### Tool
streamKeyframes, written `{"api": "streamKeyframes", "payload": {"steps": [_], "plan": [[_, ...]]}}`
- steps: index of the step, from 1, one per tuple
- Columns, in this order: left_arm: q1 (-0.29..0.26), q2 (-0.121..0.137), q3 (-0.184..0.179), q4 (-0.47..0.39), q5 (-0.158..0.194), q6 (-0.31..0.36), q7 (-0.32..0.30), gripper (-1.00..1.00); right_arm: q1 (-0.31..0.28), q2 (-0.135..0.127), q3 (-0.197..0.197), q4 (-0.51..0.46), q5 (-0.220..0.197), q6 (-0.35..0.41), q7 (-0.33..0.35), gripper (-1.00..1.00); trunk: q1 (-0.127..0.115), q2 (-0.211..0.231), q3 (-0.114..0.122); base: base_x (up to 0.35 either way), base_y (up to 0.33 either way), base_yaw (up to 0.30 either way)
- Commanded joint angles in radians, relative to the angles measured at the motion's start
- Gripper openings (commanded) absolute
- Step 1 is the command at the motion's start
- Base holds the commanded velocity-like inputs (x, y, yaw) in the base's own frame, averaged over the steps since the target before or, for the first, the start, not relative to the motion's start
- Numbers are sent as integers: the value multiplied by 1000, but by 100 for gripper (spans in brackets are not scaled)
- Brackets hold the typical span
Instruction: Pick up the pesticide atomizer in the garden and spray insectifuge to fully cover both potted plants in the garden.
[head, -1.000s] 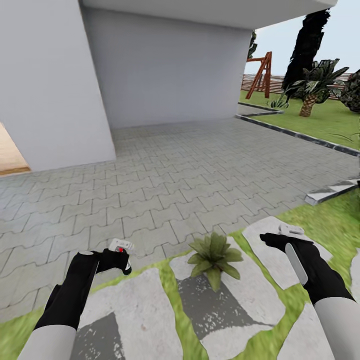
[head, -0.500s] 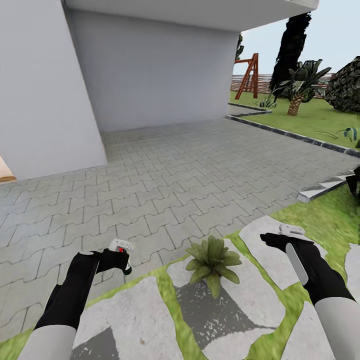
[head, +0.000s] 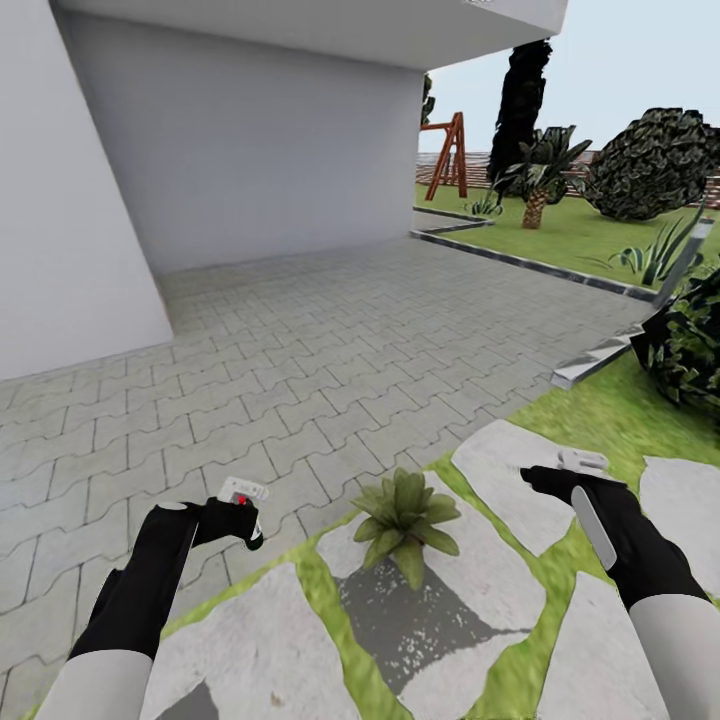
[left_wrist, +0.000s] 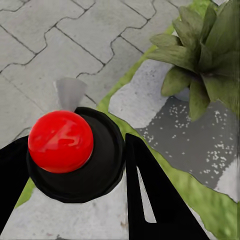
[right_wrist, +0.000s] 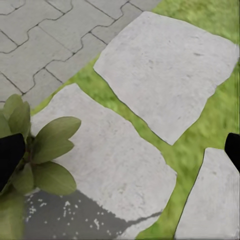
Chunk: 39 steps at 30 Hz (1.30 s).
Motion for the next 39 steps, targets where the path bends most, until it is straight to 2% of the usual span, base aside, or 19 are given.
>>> {"api": "streamKeyframes", "payload": {"steps": [1, 9, 18, 39], "plan": [[-1, -1, 3, -2, -9, 2, -11, -100, -1, 0, 1, -1, -11, 4, -9, 100, 0, 0, 0, 0, 4, -257], [-1, -1, 3, -2, -9, 2, -9, -100, -1, 0, 1, -1, -11, 4, -9, 100, 0, 0, 3, 149, 123, -253], [-1, -1, 3, -2, -9, 2, -9, -100, -1, 0, 0, -1, -11, 5, -9, 100, 0, 0, 4, 252, 213, -75], [-1, -1, 3, -2, -9, 2, -9, -100, -1, 0, 0, -1, -11, 5, -9, 100, 0, 0, 13, 216, 184, -251]]}}
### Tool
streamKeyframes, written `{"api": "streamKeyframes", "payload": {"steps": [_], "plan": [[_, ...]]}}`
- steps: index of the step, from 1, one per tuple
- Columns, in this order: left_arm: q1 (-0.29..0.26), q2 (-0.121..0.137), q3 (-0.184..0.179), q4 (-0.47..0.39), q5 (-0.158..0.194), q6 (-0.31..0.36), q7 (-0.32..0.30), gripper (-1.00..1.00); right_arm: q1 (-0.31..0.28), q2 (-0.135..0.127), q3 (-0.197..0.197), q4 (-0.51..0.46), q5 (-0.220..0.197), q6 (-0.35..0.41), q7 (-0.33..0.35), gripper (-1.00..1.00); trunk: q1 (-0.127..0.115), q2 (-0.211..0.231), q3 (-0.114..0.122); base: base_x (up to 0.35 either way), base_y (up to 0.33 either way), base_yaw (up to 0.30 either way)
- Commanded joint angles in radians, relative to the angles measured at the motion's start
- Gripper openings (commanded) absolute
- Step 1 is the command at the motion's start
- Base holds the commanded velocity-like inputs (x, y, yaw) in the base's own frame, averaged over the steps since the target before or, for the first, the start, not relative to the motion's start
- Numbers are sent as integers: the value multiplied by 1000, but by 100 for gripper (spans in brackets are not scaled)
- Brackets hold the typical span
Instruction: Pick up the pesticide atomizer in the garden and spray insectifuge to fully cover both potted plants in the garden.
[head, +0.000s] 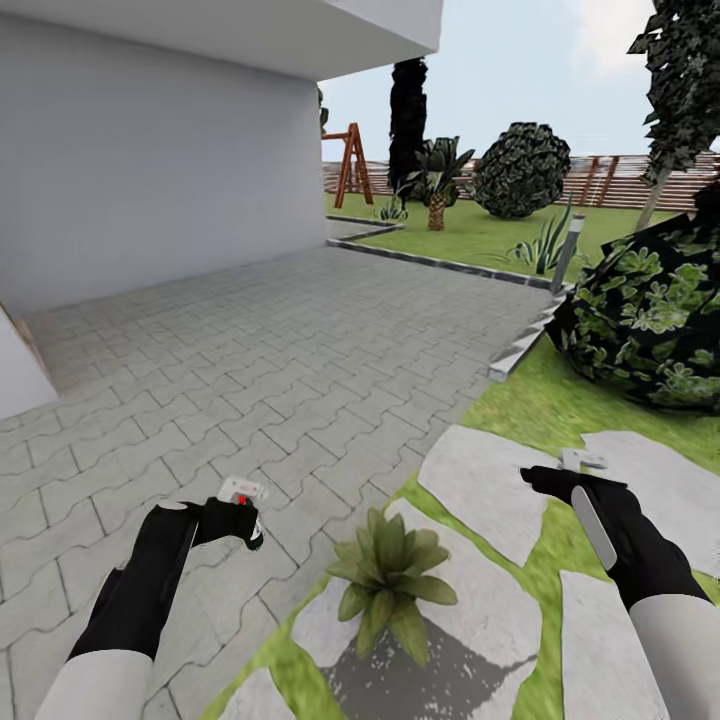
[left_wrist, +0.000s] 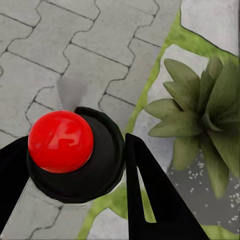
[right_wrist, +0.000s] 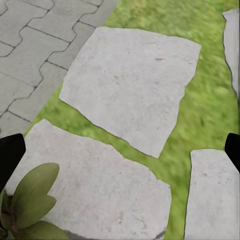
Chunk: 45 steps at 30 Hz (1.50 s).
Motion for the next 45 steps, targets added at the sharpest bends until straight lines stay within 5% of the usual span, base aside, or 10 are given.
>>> {"api": "streamKeyframes", "payload": {"steps": [1, 28, 34, 37, 38, 39, 40, 42, 45], "plan": [[-1, -1, 3, -1, -9, 2, -10, -100, -1, 0, 2, -1, -11, 4, -9, 100, 0, 0, 0, 276, 172, -255], [-1, 3, 5, -10, -7, 2, -15, -100, -1, -4, 2, -5, -9, 3, -9, 100, 0, 0, 3, 190, 115, -78], [-1, 6, -2, -61, -5, 2, -41, -100, -1, -9, 9, -259, 1, 72, -7, 100, 0, 0, 3, 0, 0, 0], [-6, 11, -4, -74, -5, 1, -271, -100, -1, -11, 10, -371, -4, 155, 15, 100, 0, 0, 3, 0, 0, 0], [-16, 15, -3, -84, -7, -3, -414, -100, -1, -12, 11, -392, -7, 177, 77, 100, 0, 0, 3, 0, 0, 0], [-34, 43, 1, -102, -10, -8, -586, -100, -1, -12, 12, -405, -9, 191, 231, 100, 0, 0, 3, 0, 0, 0], [-42, 98, -1, -121, -9, -12, -713, -100, -1, -12, 12, -411, -4, 198, 420, 100, 0, 0, 3, 0, 0, 0], [-47, 159, -3, -139, -7, -32, -833, -100, -8, -12, 13, -415, 1, 201, 629, 100, 0, 0, 3, 0, 0, 0], [-52, 190, -4, -146, -6, -118, -915, -100, -13, -13, 13, -419, 5, 202, 814, 100, 0, 0, 3, 0, 0, 0]]}}
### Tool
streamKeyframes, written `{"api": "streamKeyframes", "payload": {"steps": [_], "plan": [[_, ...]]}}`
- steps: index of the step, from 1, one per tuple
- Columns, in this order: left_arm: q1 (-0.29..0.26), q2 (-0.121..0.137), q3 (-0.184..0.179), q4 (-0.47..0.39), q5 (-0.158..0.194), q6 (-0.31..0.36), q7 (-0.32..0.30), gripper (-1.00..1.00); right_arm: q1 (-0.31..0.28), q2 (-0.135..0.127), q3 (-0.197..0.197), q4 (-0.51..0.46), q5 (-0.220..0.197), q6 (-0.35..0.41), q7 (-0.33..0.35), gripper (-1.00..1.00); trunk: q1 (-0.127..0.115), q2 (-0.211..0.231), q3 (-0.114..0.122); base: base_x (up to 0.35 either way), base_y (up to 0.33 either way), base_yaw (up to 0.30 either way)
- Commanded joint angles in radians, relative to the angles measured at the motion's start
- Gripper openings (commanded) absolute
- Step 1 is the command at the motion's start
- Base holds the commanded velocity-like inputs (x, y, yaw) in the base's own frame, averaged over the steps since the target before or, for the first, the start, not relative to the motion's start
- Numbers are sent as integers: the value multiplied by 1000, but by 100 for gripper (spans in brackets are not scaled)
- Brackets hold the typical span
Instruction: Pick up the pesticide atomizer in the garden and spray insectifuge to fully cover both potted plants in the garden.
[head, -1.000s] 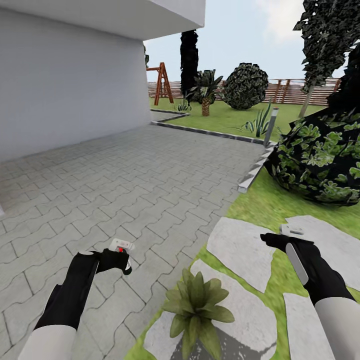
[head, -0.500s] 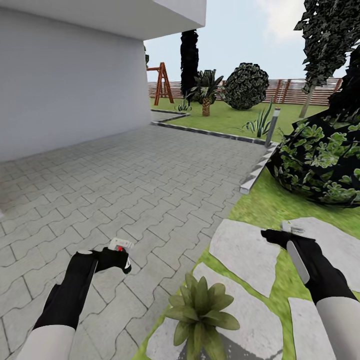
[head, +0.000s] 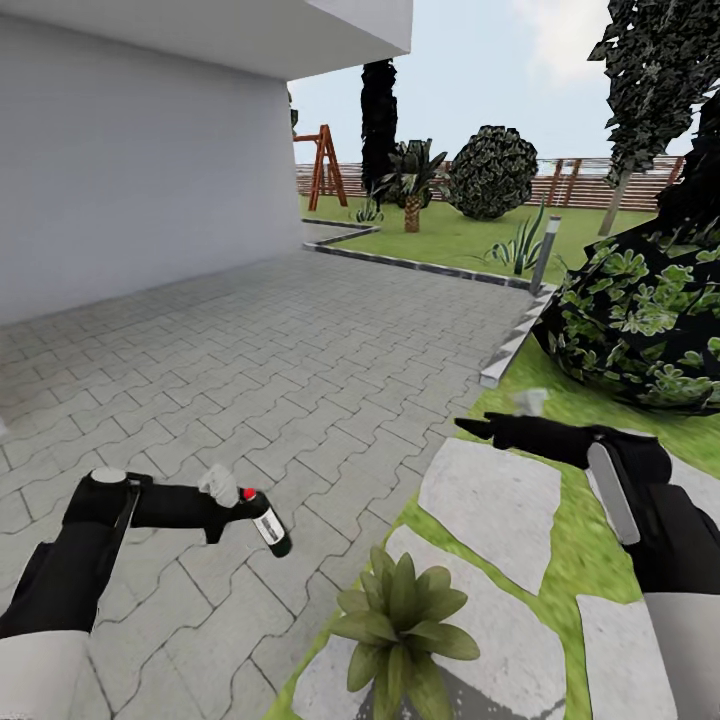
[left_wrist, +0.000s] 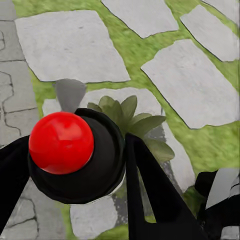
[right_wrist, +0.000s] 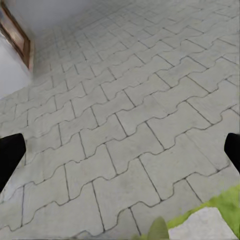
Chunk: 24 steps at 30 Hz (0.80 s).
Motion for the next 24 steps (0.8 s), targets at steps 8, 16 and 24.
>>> {"api": "streamKeyframes", "payload": {"steps": [8, 16, 24], "plan": [[-17, 22, -220, -3, -11, -71, -26, -100, -36, 2, 133, -2, 21, 4, 336, 100, 0, 0, -1, 0, 0, 0], [-107, 23, -468, 4, -16, -51, -26, -100, -37, 17, 338, -2, 293, 2, 370, 100, 0, 0, -1, 0, 0, 0], [-138, 50, -603, 7, -17, -19, -26, -100, -37, 16, 344, -1, 302, 2, 369, 100, 0, 0, -1, 0, 0, 0]]}}
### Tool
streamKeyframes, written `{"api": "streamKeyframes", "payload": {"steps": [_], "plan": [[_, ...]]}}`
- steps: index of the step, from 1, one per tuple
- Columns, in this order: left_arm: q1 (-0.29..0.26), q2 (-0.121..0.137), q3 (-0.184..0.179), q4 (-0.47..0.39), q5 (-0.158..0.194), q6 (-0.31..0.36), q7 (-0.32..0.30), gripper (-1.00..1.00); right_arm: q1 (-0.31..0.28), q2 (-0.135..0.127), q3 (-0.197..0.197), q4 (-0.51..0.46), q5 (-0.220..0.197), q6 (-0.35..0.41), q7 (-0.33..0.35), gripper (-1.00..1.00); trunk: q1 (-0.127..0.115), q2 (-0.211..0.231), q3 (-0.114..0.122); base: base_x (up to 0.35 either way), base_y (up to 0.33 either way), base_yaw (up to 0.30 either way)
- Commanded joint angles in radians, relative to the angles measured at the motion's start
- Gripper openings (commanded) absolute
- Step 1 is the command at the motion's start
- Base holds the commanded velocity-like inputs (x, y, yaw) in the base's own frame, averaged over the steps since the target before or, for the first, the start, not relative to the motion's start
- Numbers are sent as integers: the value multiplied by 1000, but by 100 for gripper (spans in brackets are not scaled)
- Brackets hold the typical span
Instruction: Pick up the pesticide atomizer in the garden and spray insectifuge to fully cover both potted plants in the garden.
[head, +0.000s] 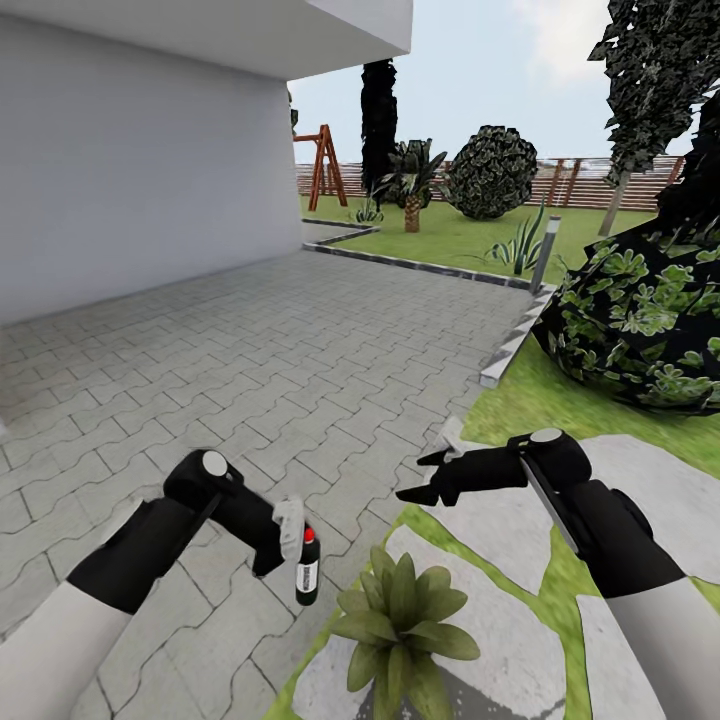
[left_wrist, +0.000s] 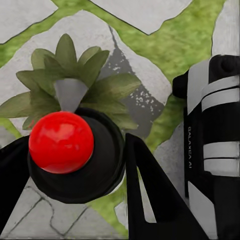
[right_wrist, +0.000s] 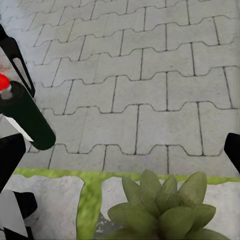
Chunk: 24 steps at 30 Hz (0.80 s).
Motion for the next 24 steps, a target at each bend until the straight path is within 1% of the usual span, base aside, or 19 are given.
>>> {"api": "streamKeyframes", "payload": {"steps": [1, 2, 3, 5, 7, 11, 13, 15, 17, 21, 23, 24], "plan": [[-1, 3, -14, -1, -6, 17, -6, -100, -1, 0, 1, -1, 5, 6, 5, 100, 0, 0, -1, 0, 0, 0], [-2, 6, -23, -1, -6, 23, -6, -100, -1, 0, 1, -1, 5, 6, 5, 100, 0, 0, -1, 0, 0, 0], [-2, 8, -31, -1, -6, 29, -6, -100, -1, 0, 0, 0, 3, 6, 5, -100, 0, 0, -1, 0, 0, 0], [-2, 13, -36, -1, -6, 32, -6, -100, -1, 0, 0, 0, 3, 6, 5, -100, 0, 0, -1, 0, 0, 0], [-2, 23, -38, -1, -6, 34, -6, -100, -1, 0, 1, 0, 3, 6, 4, -100, 0, 0, -1, 0, 0, 0], [-1, 28, -38, -1, -6, 34, -6, -100, -1, 2, 4, 2, 2, 6, 4, -100, 0, 0, -1, 0, 0, 0], [-2, 28, -37, -1, -6, 35, -6, -100, -1, 15, 5, 3, 2, 6, 3, -100, 0, 0, -1, 0, 0, 0], [-13, 27, -37, -1, -6, 37, -6, -100, -1, 41, 6, 3, 4, 6, 3, -100, 0, 0, -1, 0, 0, 0], [-30, 27, -38, -1, -6, 49, -6, -100, -1, 56, 7, 4, 5, 6, 4, -100, 0, 0, -1, 0, 0, 0], [-66, 26, -40, -1, -6, 85, -6, -100, -1, 63, 8, 4, 6, 6, 4, -100, 0, 0, -1, 0, 0, 0], [-71, 26, -42, -1, -6, 89, -6, -100, -1, 64, 8, 4, 6, 6, 4, -100, 0, 0, -1, 0, 0, 0], [-73, 26, -51, -1, -6, 91, -6, -100, -1, 65, 8, 4, 6, 6, 4, -100, 0, 0, -1, 0, 0, 0]]}}
